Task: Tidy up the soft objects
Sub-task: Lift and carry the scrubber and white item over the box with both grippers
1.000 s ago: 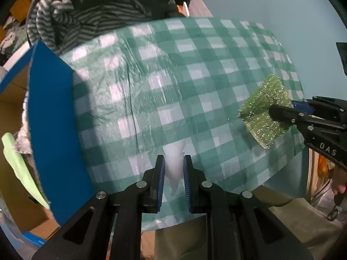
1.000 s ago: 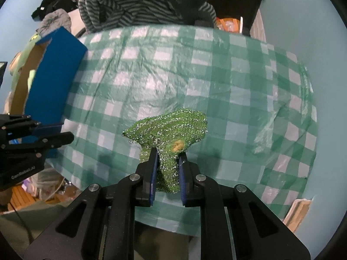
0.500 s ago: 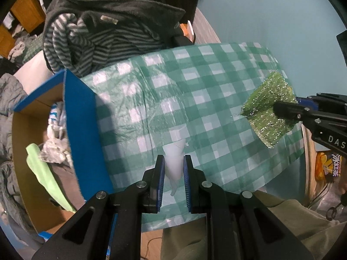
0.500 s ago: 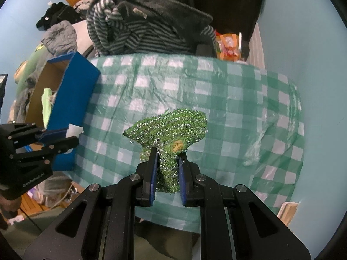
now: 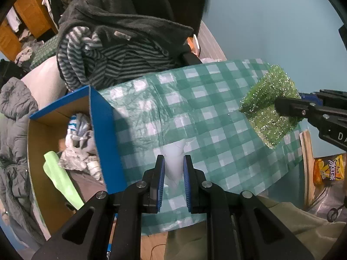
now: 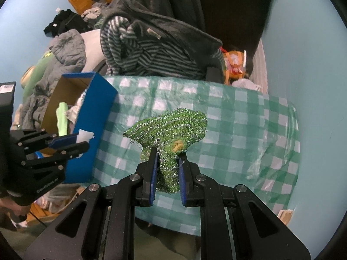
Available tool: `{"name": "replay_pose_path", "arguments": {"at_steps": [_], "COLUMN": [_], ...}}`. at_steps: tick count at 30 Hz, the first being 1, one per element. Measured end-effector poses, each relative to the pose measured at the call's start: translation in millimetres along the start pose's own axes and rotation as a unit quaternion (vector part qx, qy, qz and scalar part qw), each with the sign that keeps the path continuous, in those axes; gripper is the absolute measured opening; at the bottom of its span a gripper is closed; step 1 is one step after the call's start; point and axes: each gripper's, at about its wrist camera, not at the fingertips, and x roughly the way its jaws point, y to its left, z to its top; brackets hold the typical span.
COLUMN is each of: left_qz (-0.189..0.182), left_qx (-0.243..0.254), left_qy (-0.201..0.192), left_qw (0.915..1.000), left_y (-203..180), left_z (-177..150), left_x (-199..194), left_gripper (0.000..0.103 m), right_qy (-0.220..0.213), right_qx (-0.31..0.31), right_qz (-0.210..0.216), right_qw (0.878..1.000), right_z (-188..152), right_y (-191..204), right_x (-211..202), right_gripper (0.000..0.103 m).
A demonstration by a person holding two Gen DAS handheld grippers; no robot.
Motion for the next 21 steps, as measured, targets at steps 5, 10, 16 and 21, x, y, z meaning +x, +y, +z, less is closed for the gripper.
{"name": "replay_pose_path", "arguments": {"at_steps": [5, 10, 16, 21], "left_qz": [0.004, 0.008, 0.012, 0.017], "left_qx": [-0.008, -0.019, -0.037, -0.058], "left_qy": [-0.007, -0.011, -0.016, -0.016], "left_qw": [0.9999, 0.9997, 0.9991, 0.998], "left_y": [12.6, 29.0, 51.7, 72.3], "left_z": [-0.1, -1.7, -5.5, -11.0], "left_x": [-9.8, -15.6, -20.9, -23.4], "left_gripper": [0.016, 0.016, 0.016, 0.016], "right_qy": [-0.007, -0.013, -0.016, -0.015], "right_qx": [-0.011, -0.023, -0.038, -0.052], "right_qz": [0.004, 0.009, 0.018, 0.027], "right_qw": [1.0, 1.0, 0.999, 0.998], "right_z": [11.8, 21.1, 33.0, 43.2], "right_y": [13.9, 29.3, 51.3, 71.7], "right_x": [-3.7, -4.4, -0.6, 5.4], "right_gripper": [0.015, 0.015, 0.015, 0.015]}}
